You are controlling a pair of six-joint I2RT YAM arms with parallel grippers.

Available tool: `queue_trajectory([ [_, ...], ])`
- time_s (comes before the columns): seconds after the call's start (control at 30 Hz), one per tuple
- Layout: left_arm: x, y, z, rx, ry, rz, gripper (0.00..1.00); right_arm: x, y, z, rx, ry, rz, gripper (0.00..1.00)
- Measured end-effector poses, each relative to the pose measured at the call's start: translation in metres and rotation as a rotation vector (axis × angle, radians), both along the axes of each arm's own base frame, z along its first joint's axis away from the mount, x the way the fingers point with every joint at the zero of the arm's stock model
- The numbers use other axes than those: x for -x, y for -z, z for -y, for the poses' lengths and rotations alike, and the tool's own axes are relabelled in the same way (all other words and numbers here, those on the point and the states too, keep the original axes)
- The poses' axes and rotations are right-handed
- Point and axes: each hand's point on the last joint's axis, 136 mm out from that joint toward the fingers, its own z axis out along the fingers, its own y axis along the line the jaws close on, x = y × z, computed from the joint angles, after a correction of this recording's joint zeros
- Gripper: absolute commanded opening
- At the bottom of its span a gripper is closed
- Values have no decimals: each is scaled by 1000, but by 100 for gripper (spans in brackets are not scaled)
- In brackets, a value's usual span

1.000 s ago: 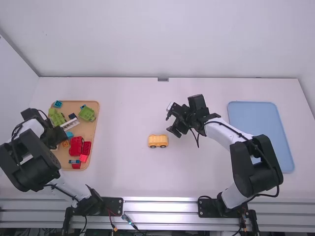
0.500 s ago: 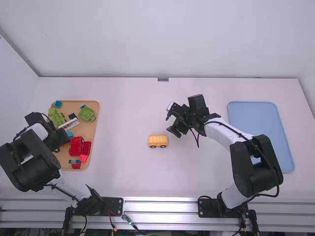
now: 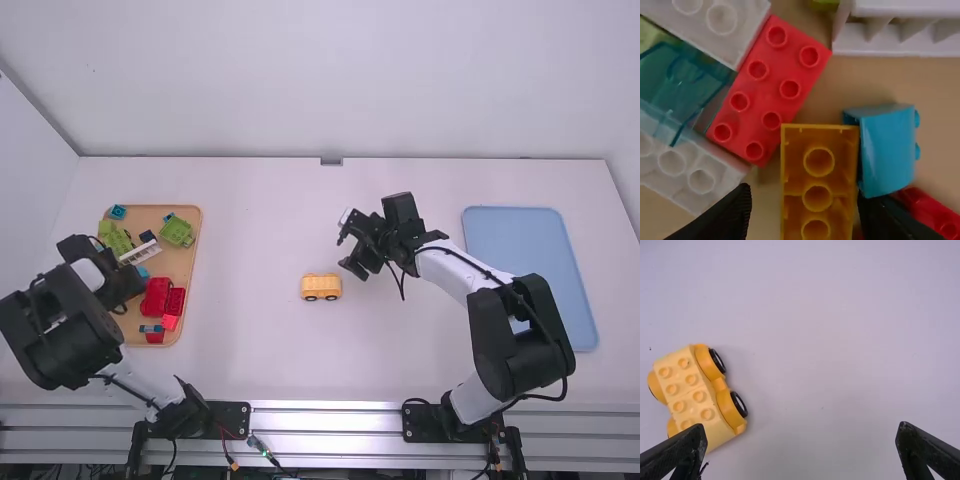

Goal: Assemble lego blocks to make yellow taxi

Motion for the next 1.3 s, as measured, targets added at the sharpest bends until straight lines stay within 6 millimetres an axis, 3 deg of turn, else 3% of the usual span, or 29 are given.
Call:
queue_trajectory([
  [0.27, 0, 5, 1, -16, 14, 12, 54, 1, 1, 0, 1, 0, -3, 99],
  [0.8, -1, 5, -1, -32, 17, 21, 35, 3, 2, 1, 5, 0, -14, 99],
  [0.87, -1, 5, -1, -30, 16, 20, 26, 3, 2, 1, 6, -2, -12, 99],
  [1.3, 4, -3, 5, 42, -27, -28, 4, 3, 2, 1, 5, 0, -14, 99],
])
